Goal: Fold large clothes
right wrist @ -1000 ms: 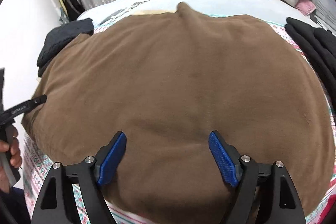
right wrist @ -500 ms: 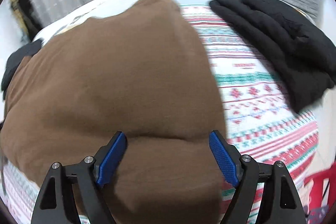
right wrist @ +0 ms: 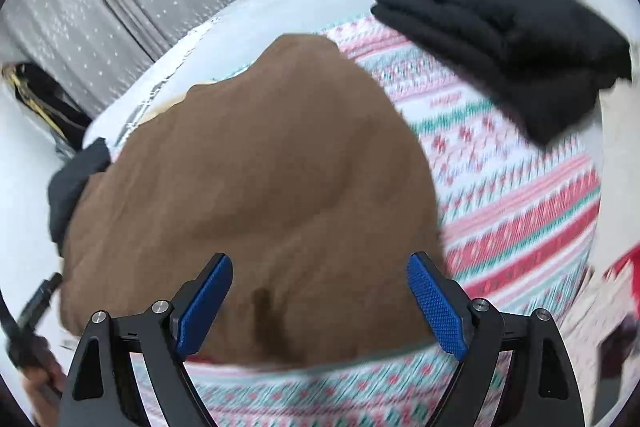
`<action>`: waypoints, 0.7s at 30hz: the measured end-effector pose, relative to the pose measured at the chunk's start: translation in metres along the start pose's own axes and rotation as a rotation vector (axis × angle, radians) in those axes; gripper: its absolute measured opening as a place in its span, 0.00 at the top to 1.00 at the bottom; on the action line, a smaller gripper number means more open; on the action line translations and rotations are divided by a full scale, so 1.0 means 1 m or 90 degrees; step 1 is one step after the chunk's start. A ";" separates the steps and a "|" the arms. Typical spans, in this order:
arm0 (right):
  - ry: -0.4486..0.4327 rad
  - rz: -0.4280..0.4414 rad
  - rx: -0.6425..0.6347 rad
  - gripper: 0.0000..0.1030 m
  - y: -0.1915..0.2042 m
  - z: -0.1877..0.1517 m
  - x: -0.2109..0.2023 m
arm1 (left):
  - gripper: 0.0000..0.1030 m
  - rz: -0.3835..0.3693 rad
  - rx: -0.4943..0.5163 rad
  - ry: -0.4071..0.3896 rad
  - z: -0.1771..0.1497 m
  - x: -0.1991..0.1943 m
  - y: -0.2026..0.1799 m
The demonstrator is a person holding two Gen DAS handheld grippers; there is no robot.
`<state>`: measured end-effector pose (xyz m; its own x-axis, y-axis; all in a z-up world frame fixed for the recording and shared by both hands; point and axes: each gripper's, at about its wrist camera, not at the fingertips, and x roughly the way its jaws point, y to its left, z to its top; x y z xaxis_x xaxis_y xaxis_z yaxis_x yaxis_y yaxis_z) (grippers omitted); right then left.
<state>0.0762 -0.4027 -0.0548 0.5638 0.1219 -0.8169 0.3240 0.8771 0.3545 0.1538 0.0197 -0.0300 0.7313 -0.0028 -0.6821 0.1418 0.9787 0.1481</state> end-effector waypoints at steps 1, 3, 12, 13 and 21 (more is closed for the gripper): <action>0.009 0.012 0.004 0.12 0.000 -0.001 0.000 | 0.18 -0.005 0.027 -0.003 -0.004 -0.008 -0.015; 0.028 0.063 0.027 0.12 -0.002 -0.001 -0.002 | 0.18 -0.030 0.057 0.008 -0.011 -0.014 -0.039; 0.108 0.203 0.080 0.12 0.002 -0.020 -0.002 | 0.18 -0.034 0.099 0.065 -0.013 0.024 -0.091; 0.119 0.203 0.080 0.12 0.003 -0.021 0.003 | 0.18 -0.039 0.087 0.076 -0.010 0.030 -0.091; 0.146 0.213 0.129 0.12 -0.007 -0.010 0.020 | 0.18 -0.008 0.086 0.119 0.005 0.052 -0.111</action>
<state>0.0773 -0.4016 -0.0784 0.4873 0.5036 -0.7134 0.3069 0.6661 0.6798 0.1796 -0.0900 -0.0788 0.5945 0.0359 -0.8033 0.2476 0.9423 0.2255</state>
